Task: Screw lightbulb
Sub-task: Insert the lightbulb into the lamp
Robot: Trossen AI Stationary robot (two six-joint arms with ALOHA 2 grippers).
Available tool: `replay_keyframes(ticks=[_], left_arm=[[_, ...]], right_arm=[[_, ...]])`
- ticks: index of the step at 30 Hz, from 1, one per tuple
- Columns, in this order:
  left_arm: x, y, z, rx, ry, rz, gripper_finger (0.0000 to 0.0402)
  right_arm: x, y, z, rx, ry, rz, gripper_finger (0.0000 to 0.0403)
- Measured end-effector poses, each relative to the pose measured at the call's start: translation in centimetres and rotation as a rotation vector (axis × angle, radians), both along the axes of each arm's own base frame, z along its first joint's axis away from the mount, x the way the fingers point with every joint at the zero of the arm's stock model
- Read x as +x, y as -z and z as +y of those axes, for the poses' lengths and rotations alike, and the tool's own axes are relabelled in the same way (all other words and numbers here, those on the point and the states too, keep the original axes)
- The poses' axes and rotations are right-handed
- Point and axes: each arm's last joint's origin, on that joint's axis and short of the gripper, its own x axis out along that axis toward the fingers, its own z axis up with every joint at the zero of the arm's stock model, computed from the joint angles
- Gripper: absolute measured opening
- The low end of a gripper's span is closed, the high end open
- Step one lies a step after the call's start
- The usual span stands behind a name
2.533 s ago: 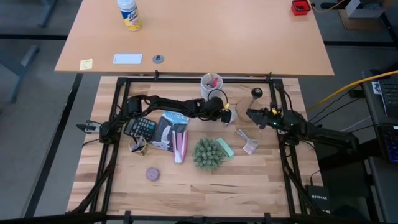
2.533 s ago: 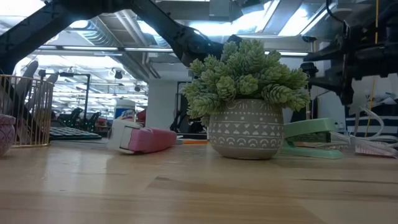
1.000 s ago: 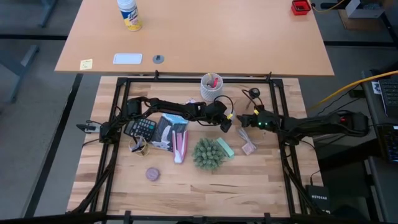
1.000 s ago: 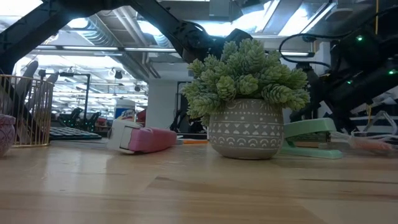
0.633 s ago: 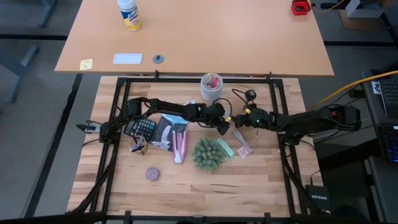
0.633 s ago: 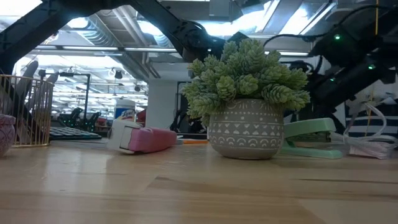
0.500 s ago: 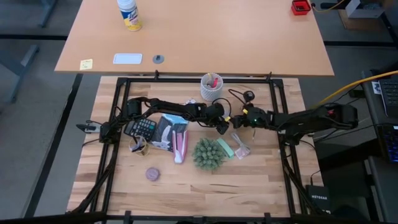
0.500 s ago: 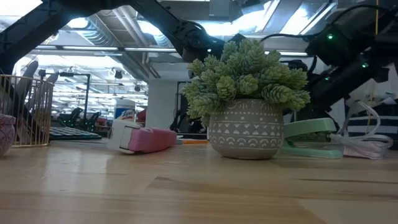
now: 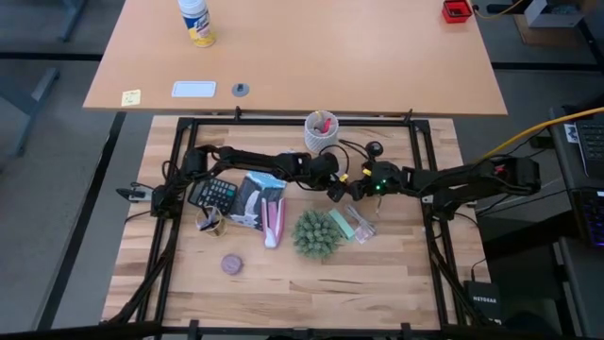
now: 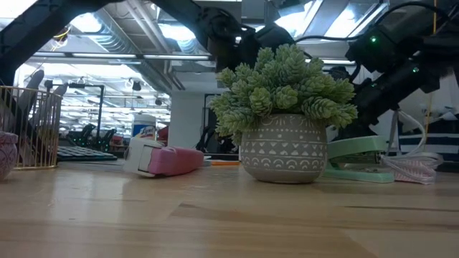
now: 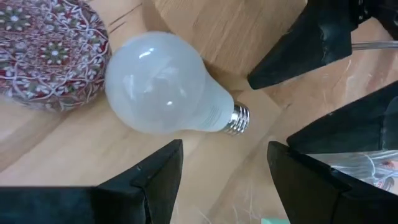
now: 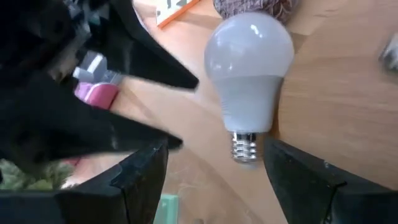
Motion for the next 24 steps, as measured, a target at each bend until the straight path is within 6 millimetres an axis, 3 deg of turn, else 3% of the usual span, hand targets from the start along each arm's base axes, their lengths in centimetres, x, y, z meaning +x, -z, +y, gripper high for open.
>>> replay_keyframes(ticks=[8, 24], left_arm=[[-0.5, 0.3, 0.3, -0.002, -0.008, 0.062, 0.0225], [-1.5, 0.6, 2.8, 0.024, -0.089, 0.129, 0.0225]], right_arm=[[-0.3, 0.4, 0.2, 0.024, -0.025, 0.044, 0.0266], [0.0, 0.8, -0.1, -0.034, 0.026, 0.072, 0.0266]])
